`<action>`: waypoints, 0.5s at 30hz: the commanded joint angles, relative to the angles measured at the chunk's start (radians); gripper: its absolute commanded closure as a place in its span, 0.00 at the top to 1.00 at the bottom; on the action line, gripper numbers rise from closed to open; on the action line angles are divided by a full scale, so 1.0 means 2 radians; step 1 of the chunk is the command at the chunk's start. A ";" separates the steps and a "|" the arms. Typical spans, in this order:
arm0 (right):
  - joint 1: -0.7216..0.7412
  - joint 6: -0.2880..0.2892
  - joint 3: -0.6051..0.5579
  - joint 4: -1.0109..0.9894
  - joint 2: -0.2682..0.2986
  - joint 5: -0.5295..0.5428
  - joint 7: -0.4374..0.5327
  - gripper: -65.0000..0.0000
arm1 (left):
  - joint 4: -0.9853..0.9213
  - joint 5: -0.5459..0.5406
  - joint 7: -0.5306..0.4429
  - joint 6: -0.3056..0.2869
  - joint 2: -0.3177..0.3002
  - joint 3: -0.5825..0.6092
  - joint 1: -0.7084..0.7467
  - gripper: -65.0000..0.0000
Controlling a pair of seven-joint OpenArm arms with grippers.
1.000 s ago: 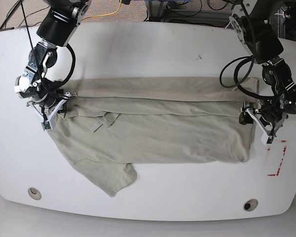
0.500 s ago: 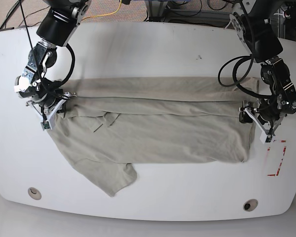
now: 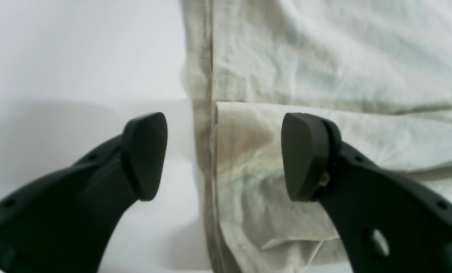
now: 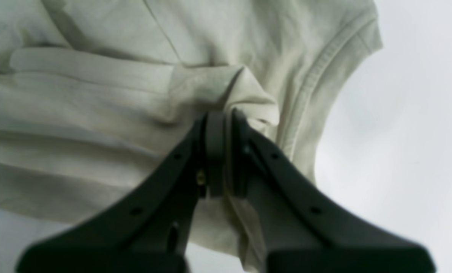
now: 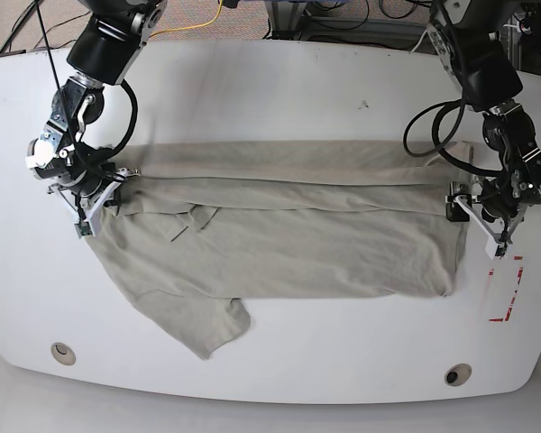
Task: Layout the t-shirt on the table in an organized manner, then fold the t-shirt properly
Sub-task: 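Regrasp the shirt edge with the left gripper, moving it inward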
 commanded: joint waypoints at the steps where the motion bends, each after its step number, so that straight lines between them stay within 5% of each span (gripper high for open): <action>1: 0.010 -0.001 0.000 0.010 0.007 0.004 0.008 0.06 | 0.006 -0.005 -0.008 0.005 -0.006 0.014 -0.009 0.69; 15: 0.010 -0.001 0.000 0.010 0.007 0.004 0.008 0.06 | -0.008 -0.005 -0.023 0.046 -0.005 0.047 -0.009 0.68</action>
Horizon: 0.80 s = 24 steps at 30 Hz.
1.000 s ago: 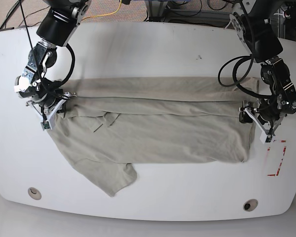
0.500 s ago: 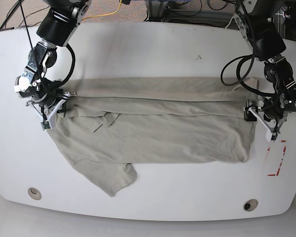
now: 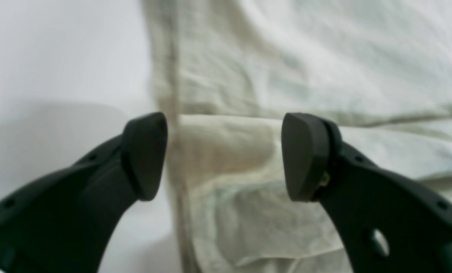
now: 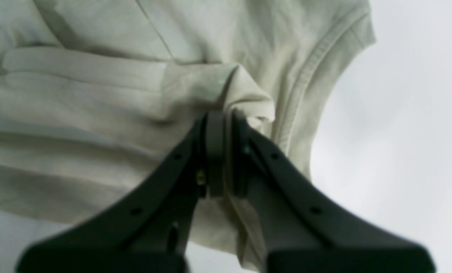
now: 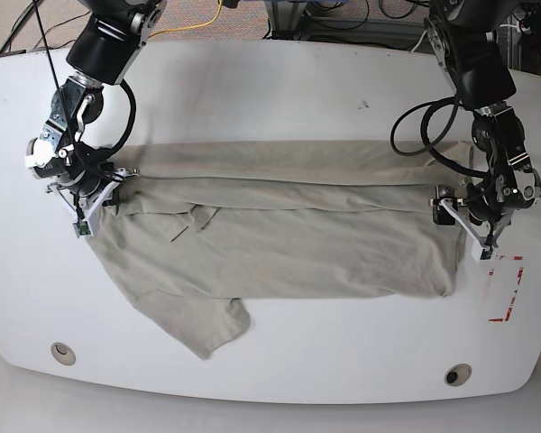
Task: Layout the t-shirt on the table in an organized manner, then fold the t-shirt properly
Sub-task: 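Regrasp the shirt edge with the left gripper, moving it inward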
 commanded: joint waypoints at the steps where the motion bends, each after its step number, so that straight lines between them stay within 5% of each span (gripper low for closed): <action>1: 0.010 0.000 0.000 0.010 0.007 0.006 0.008 0.06 | -0.009 -0.003 -0.006 0.003 -0.007 -0.001 -0.011 0.68; 6: 0.010 0.000 0.000 0.010 0.007 0.006 0.008 0.06 | -0.019 -0.003 -0.008 0.029 -0.010 -0.001 -0.011 0.68; 21: 0.010 0.000 0.000 0.010 0.007 0.006 0.008 0.06 | -0.022 -0.003 -0.008 0.024 -0.009 0.012 -0.011 0.67; 24: 0.010 0.000 0.000 0.010 0.007 0.006 0.008 0.06 | -0.022 -0.003 -0.008 0.024 -0.009 0.024 -0.010 0.59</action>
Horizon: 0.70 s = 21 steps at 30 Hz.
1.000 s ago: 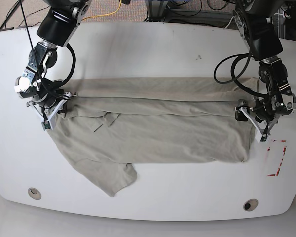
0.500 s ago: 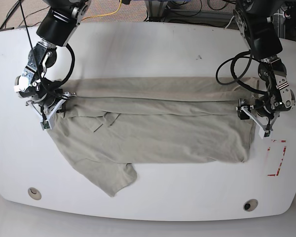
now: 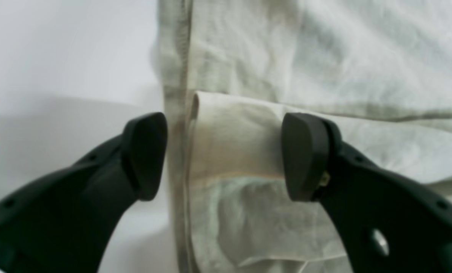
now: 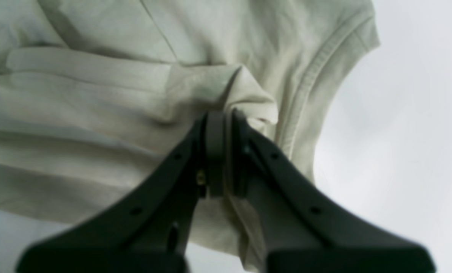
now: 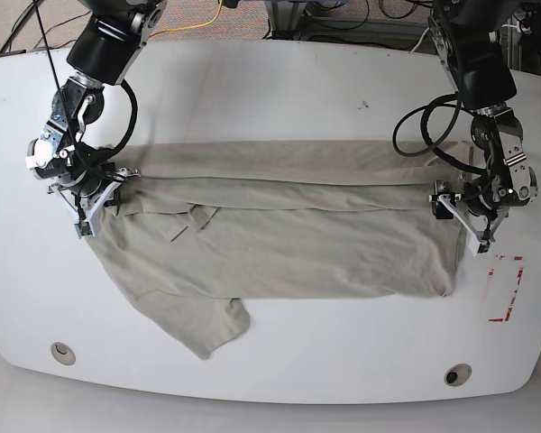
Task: Layout the t-shirt on the table in an organized manner, then fold the t-shirt properly
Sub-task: 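Regrasp the shirt edge with the left gripper, moving it inward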
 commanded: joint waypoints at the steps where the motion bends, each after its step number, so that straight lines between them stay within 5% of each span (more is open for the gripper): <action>1: 0.010 0.000 0.000 0.010 0.007 0.005 0.008 0.06 | 0.007 -0.005 -0.008 -0.002 -0.005 0.008 -0.007 0.52; 8: 0.010 0.000 0.000 0.010 0.007 0.005 0.008 0.06 | 0.007 -0.005 -0.008 0.000 -0.005 0.008 -0.003 0.01; 21: 0.010 0.000 0.001 0.027 0.007 0.005 0.007 0.06 | 0.041 -0.007 -0.003 -0.002 -0.005 0.006 0.002 0.00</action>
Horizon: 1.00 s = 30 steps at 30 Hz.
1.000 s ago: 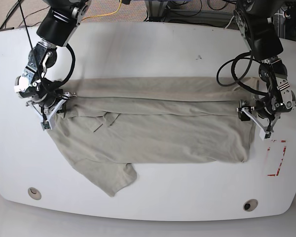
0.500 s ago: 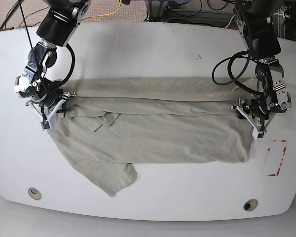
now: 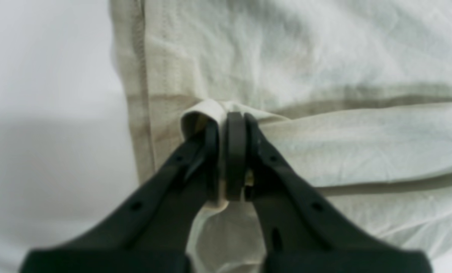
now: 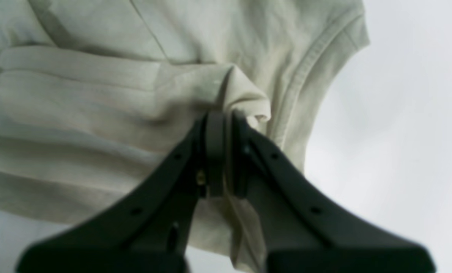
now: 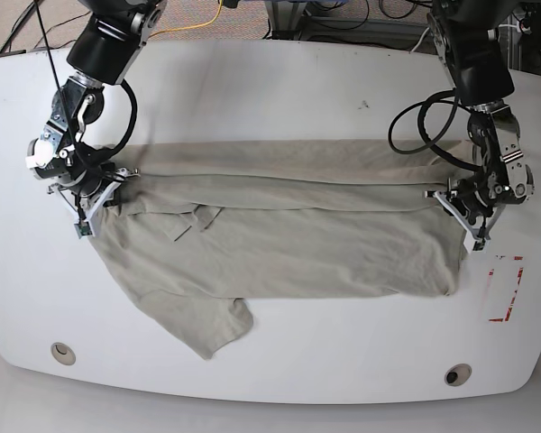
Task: Layout the t-shirt on the table in an organized manner, then fold the t-shirt properly
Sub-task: 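Regrasp the shirt edge with the left gripper, moving it inward, then lift the shirt edge slightly with both grippers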
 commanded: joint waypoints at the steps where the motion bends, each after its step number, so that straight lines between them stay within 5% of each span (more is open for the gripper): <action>1: 0.009 0.000 0.001 0.039 0.007 0.004 0.006 0.06 | 0.045 -0.005 0.000 -0.002 -0.008 -0.003 -0.002 0.00; 19: -0.002 0.000 0.020 0.171 -0.008 0.004 -0.096 0.06 | 0.145 -0.005 0.060 -0.088 -0.019 -0.024 0.011 0.00; 30: -0.033 0.000 0.019 0.202 -0.008 0.005 -0.106 0.06 | 0.172 -0.003 0.081 -0.135 -0.023 -0.046 0.026 0.00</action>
